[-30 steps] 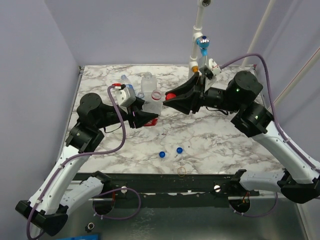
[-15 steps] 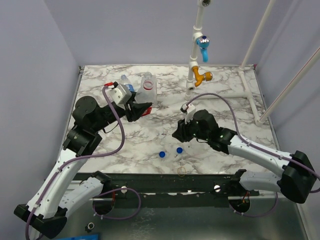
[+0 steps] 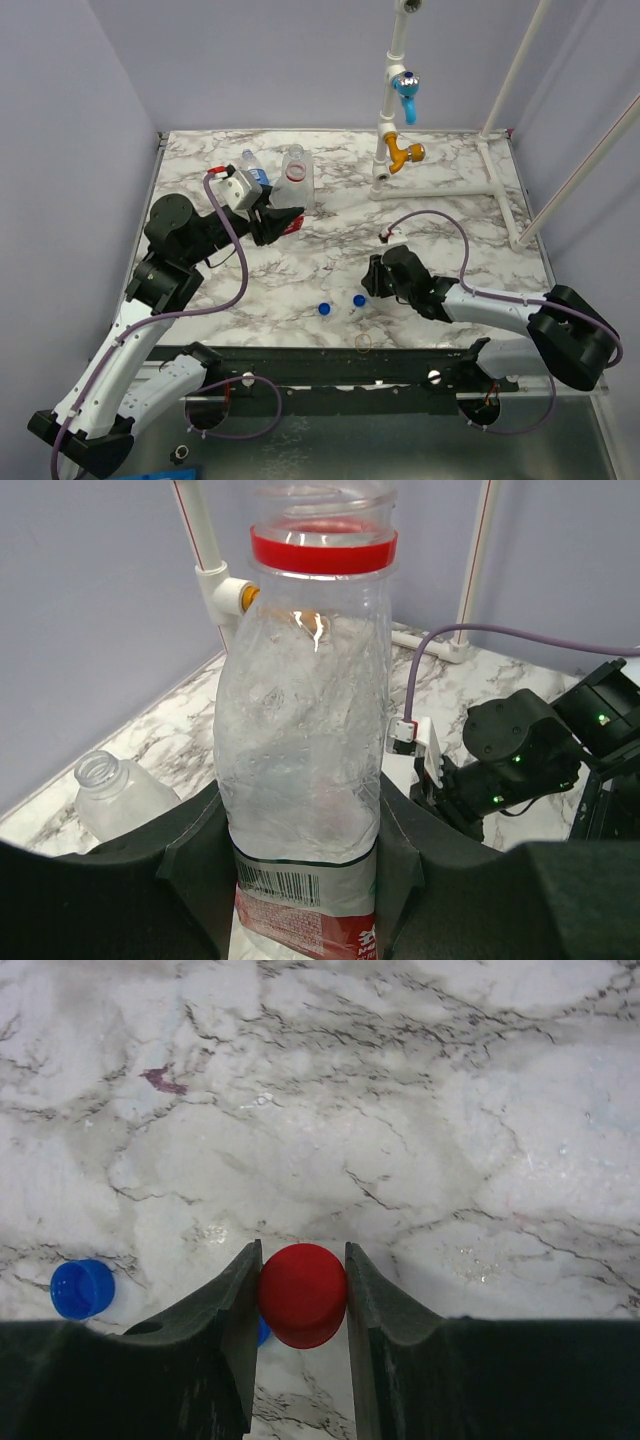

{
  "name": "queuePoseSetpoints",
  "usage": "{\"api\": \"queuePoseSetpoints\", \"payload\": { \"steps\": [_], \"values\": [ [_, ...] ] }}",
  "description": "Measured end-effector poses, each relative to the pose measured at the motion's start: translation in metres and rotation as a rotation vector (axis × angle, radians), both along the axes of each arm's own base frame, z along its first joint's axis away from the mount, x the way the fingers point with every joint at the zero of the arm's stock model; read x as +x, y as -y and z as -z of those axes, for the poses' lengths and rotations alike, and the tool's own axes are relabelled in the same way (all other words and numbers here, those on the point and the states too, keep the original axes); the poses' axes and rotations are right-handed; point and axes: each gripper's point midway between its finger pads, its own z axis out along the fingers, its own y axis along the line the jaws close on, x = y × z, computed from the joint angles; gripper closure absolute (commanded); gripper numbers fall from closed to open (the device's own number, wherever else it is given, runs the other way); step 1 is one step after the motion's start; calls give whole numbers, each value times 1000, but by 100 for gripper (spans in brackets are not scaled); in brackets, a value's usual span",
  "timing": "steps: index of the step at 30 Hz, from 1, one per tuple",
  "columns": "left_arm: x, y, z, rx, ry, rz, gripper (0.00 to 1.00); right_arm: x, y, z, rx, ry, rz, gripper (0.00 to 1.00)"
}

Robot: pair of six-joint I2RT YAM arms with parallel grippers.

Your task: Unscrew the bottle caps

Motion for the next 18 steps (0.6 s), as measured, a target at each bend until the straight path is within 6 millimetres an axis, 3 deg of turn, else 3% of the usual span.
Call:
{"api": "queuePoseSetpoints", "payload": {
  "steps": [9, 18],
  "values": [
    [-2, 3, 3, -2, -15, 20, 79, -11, 15, 22, 33, -86, 123, 48],
    [-2, 4, 4, -6, -21, 25, 79, -14, 17, 13, 51, -103, 148, 41]
  ]
}}
